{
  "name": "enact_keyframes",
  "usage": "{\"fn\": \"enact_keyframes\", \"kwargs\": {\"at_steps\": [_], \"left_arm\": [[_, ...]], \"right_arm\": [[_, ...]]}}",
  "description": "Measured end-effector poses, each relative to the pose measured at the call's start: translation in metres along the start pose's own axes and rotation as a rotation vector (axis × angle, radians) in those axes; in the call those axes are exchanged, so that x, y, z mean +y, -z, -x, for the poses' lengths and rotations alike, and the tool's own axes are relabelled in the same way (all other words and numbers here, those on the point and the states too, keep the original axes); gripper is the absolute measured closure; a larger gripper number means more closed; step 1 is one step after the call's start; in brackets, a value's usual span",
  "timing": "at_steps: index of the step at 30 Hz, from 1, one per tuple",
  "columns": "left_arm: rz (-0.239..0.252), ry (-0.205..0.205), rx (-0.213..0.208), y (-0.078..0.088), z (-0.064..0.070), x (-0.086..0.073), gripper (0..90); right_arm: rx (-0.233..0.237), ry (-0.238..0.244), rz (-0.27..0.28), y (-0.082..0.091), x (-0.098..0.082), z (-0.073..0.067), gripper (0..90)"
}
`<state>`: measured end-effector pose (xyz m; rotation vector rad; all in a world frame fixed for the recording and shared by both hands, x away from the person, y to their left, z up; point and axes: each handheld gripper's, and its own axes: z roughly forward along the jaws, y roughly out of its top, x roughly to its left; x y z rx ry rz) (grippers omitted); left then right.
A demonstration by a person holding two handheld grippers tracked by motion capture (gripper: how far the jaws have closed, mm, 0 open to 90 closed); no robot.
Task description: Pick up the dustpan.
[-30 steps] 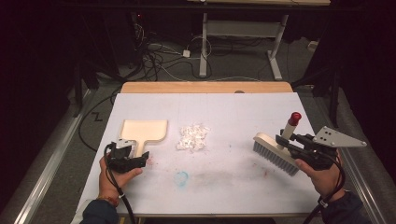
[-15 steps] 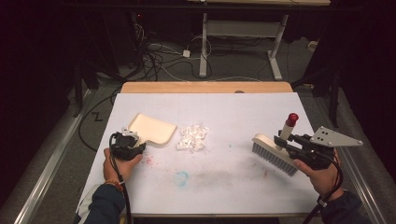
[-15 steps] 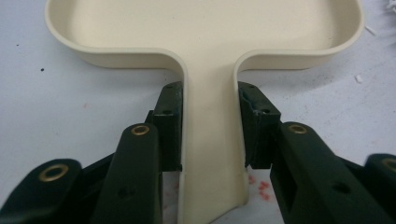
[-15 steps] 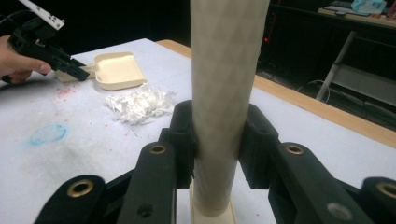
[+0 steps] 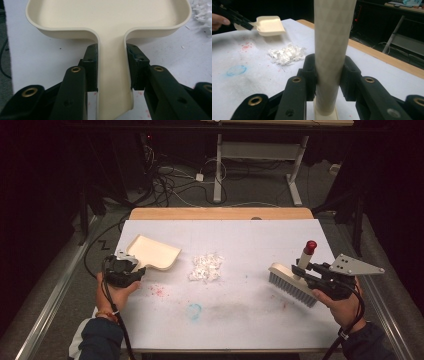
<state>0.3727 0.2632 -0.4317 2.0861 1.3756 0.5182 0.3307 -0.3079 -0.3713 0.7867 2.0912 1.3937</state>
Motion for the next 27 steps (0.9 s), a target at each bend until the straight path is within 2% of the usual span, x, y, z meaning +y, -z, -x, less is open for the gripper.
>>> {"fn": "enact_keyframes", "kwargs": {"at_steps": [2,4,9,16,21,27], "left_arm": [[-0.001,-0.004,-0.026,0.007,-0.002,-0.001,63.7],[-0.016,-0.033,-0.062,0.015,-0.001,-0.004,63.6],[-0.082,-0.112,-0.08,0.022,0.012,-0.011,63.6],[-0.117,-0.185,-0.116,0.034,0.03,-0.018,63.6],[-0.128,-0.195,-0.149,0.038,0.039,-0.028,63.6],[-0.147,-0.232,-0.175,0.036,0.045,-0.034,63.6]], "right_arm": [[-0.009,-0.003,0.003,0.001,0.0,0.001,70.6],[-0.019,-0.011,0.003,0.003,-0.001,0.002,70.6],[-0.023,-0.009,-0.002,0.003,-0.002,0.002,70.6],[-0.022,-0.007,-0.006,0.002,-0.002,0.002,70.6],[-0.035,-0.02,0.0,0.0,-0.002,0.007,70.6],[-0.046,-0.026,0.0,0.0,-0.004,0.008,70.6]]}}
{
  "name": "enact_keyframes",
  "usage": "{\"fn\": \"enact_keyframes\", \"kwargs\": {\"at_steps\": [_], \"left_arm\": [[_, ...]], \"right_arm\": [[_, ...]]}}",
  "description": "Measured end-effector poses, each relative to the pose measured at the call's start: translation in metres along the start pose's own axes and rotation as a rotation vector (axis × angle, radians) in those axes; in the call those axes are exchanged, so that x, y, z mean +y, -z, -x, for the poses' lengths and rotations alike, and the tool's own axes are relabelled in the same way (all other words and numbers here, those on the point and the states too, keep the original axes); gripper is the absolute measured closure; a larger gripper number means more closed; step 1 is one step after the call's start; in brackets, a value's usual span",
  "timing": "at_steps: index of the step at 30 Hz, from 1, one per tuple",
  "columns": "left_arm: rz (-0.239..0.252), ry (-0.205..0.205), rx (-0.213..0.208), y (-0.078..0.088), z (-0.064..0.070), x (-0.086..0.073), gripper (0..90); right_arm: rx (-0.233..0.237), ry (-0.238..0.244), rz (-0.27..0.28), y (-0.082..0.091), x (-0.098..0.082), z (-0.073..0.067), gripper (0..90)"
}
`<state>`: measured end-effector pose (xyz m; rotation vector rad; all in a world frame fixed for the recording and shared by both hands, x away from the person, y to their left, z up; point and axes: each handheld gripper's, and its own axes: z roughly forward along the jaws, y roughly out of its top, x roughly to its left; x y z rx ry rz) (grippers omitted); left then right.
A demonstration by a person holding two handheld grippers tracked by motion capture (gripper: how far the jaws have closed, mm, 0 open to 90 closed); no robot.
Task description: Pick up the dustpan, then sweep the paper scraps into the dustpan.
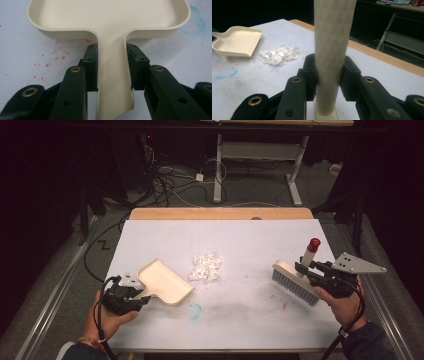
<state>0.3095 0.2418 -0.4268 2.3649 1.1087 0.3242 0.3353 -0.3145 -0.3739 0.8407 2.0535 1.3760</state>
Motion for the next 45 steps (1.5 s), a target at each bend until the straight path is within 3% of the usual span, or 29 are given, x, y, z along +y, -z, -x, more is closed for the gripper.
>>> {"fn": "enact_keyframes", "kwargs": {"at_steps": [9,25,29,30,35,36,39,40,45], "left_arm": [[-0.055,-0.077,-0.023,-0.004,0.008,0.003,63.6],[-0.078,-0.081,-0.039,-0.011,0.008,0.006,63.4],[-0.081,-0.079,-0.034,-0.012,0.01,0.006,63.4],[-0.077,-0.075,-0.035,-0.012,0.01,0.005,63.4],[-0.085,-0.086,-0.032,-0.013,0.01,0.006,63.4],[-0.085,-0.087,-0.032,-0.014,0.01,0.006,63.4],[-0.081,-0.089,-0.036,-0.015,0.01,0.007,63.4],[-0.081,-0.089,-0.036,-0.015,0.01,0.007,63.4],[-0.082,-0.091,-0.044,-0.016,0.009,0.007,63.4]], "right_arm": [[-0.008,-0.004,-0.012,0.001,-0.003,-0.001,70.6],[0.004,-0.018,0.012,-0.006,0.001,0.0,70.7],[0.017,-0.026,0.029,-0.02,0.007,-0.003,70.6],[0.021,-0.044,0.049,-0.03,0.011,-0.005,70.6],[0.024,-0.021,0.064,-0.052,0.022,-0.01,70.7],[0.029,-0.017,0.07,-0.069,0.03,-0.013,70.7],[0.029,0.006,0.06,-0.092,0.04,-0.016,70.7],[0.029,0.006,0.06,-0.092,0.04,-0.016,70.7],[0.006,0.04,0.025,-0.137,0.06,-0.023,70.7]]}}
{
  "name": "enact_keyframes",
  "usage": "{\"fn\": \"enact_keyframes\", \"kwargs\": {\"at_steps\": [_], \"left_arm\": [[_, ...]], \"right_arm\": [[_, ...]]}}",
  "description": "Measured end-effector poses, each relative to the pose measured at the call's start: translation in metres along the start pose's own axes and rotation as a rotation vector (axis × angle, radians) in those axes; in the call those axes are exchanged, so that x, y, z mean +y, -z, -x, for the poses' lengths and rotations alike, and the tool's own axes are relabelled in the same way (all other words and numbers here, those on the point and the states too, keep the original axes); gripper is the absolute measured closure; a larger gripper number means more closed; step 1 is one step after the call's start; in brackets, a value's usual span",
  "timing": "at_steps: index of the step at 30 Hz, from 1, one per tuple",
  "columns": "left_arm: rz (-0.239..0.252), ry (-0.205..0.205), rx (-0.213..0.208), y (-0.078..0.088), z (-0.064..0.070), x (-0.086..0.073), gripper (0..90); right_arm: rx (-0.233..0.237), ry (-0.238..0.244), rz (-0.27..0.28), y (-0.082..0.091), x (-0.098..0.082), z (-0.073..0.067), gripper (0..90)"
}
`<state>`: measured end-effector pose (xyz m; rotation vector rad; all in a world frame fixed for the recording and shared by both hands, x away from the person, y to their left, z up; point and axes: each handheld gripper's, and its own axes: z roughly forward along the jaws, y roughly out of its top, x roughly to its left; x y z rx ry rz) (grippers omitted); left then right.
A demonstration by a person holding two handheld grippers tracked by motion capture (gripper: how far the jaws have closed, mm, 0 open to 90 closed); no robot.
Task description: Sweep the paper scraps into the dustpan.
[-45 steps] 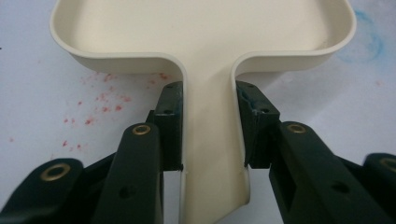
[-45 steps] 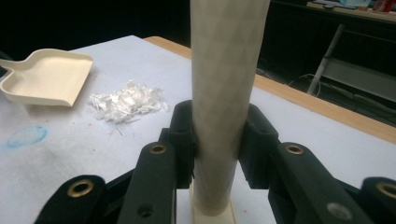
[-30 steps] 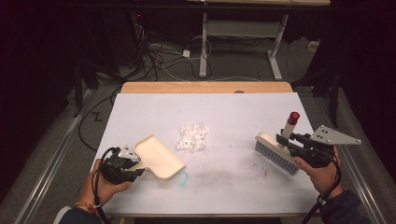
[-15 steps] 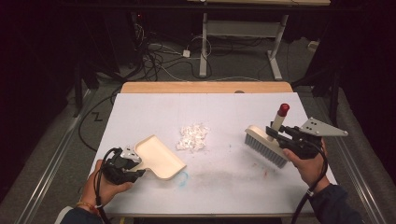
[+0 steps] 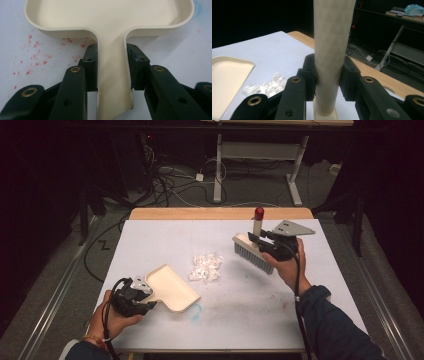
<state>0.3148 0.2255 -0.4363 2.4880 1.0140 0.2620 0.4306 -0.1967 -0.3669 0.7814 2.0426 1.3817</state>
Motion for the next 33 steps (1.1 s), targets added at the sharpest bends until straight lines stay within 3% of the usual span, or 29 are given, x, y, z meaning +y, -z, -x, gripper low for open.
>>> {"fn": "enact_keyframes", "kwargs": {"at_steps": [8,16,20,23,25,33], "left_arm": [[0.003,-0.006,0.001,-0.001,0.0,0.0,63.3],[0.01,-0.005,-0.006,-0.002,-0.001,-0.002,63.3],[0.009,-0.002,-0.013,-0.003,-0.002,-0.002,63.3],[0.007,-0.002,-0.015,-0.004,-0.002,-0.003,63.3],[0.005,0.0,-0.014,-0.005,-0.002,-0.003,63.3],[0.004,-0.005,-0.007,-0.007,-0.001,-0.002,63.3]], "right_arm": [[-0.064,0.011,-0.035,-0.053,0.006,-0.008,70.7],[-0.07,0.003,-0.053,-0.087,0.002,-0.017,70.7],[-0.058,-0.003,-0.043,-0.091,0.0,-0.023,70.7],[-0.017,-0.018,-0.046,-0.093,-0.002,-0.032,70.6],[0.001,0.006,-0.066,-0.093,-0.001,-0.043,70.1],[0.054,0.007,-0.058,-0.09,0.0,-0.052,70.0]]}}
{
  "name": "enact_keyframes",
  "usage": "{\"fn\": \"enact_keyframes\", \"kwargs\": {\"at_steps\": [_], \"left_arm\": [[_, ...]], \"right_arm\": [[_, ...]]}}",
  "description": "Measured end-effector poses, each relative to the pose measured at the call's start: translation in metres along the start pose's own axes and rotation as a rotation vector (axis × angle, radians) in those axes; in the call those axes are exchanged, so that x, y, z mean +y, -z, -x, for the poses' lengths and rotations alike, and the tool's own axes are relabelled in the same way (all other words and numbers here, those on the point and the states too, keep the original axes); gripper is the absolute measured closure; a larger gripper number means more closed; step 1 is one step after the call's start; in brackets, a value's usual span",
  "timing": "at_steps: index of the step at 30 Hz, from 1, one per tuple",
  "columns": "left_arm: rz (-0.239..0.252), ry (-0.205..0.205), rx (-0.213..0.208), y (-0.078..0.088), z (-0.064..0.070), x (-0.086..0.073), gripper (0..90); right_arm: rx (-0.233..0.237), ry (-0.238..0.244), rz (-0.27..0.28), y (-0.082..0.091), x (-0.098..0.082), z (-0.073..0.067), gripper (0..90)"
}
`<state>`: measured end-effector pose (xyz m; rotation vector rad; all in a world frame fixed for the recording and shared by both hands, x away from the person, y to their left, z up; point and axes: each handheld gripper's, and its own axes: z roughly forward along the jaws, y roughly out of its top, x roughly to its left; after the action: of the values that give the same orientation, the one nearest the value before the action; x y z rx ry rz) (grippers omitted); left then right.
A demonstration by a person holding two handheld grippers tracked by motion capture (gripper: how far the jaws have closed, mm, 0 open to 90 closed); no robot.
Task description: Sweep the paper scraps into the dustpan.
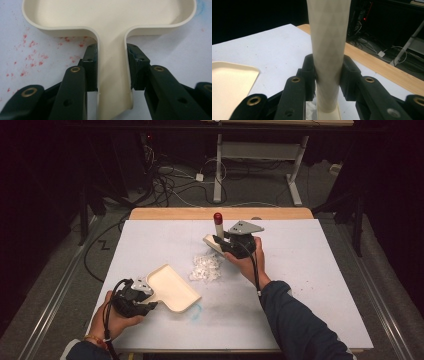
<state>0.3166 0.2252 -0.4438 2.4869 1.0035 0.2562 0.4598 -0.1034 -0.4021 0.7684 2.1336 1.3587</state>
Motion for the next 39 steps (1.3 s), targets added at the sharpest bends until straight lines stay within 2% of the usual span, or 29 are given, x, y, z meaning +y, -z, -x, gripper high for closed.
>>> {"fn": "enact_keyframes", "kwargs": {"at_steps": [2,7,10,12,15,16,19,20,30,34,35,36,37,39], "left_arm": [[-0.001,0.001,0.0,-0.001,0.0,0.0,63.3],[0.002,0.0,0.0,-0.001,0.0,0.001,63.3],[0.006,0.007,-0.005,-0.001,0.0,0.001,63.3],[0.006,0.007,-0.003,-0.002,0.0,0.001,63.3],[0.008,0.011,-0.007,-0.002,0.0,0.001,63.3],[0.009,0.015,-0.007,-0.002,0.0,0.001,63.3],[0.009,0.013,-0.004,-0.003,0.001,0.002,63.2],[0.01,0.014,-0.005,-0.003,0.001,0.002,63.3],[0.01,0.019,-0.004,-0.004,0.003,0.003,63.3],[0.011,0.021,-0.006,-0.005,0.003,0.004,63.2],[0.01,0.017,-0.006,-0.005,0.003,0.004,63.2],[0.013,0.019,-0.006,-0.006,0.003,0.004,63.2],[0.013,0.02,-0.008,-0.006,0.003,0.004,63.2],[0.011,0.02,-0.01,-0.007,0.003,0.004,63.2]], "right_arm": [[0.014,-0.021,0.003,0.001,-0.001,-0.001,70.0],[0.023,-0.018,0.009,0.001,0.0,-0.004,69.9],[0.043,-0.009,0.011,0.001,0.0,-0.008,70.1],[0.071,-0.011,0.017,0.001,0.002,-0.018,70.2],[0.072,0.001,0.018,0.001,0.002,-0.025,70.1],[0.086,0.012,0.021,0.0,0.001,-0.032,70.0],[0.091,0.018,0.022,-0.001,0.002,-0.038,70.0],[0.11,0.014,0.03,-0.001,0.002,-0.042,70.0],[0.126,0.022,0.04,-0.003,0.005,-0.063,70.2],[0.143,0.015,0.052,-0.005,0.007,-0.077,70.4],[0.143,0.015,0.052,-0.005,0.007,-0.077,70.4],[0.145,0.016,0.052,-0.005,0.008,-0.08,70.5],[0.152,0.028,0.052,-0.006,0.009,-0.088,70.5],[0.154,0.033,0.054,-0.007,0.01,-0.091,70.6]]}}
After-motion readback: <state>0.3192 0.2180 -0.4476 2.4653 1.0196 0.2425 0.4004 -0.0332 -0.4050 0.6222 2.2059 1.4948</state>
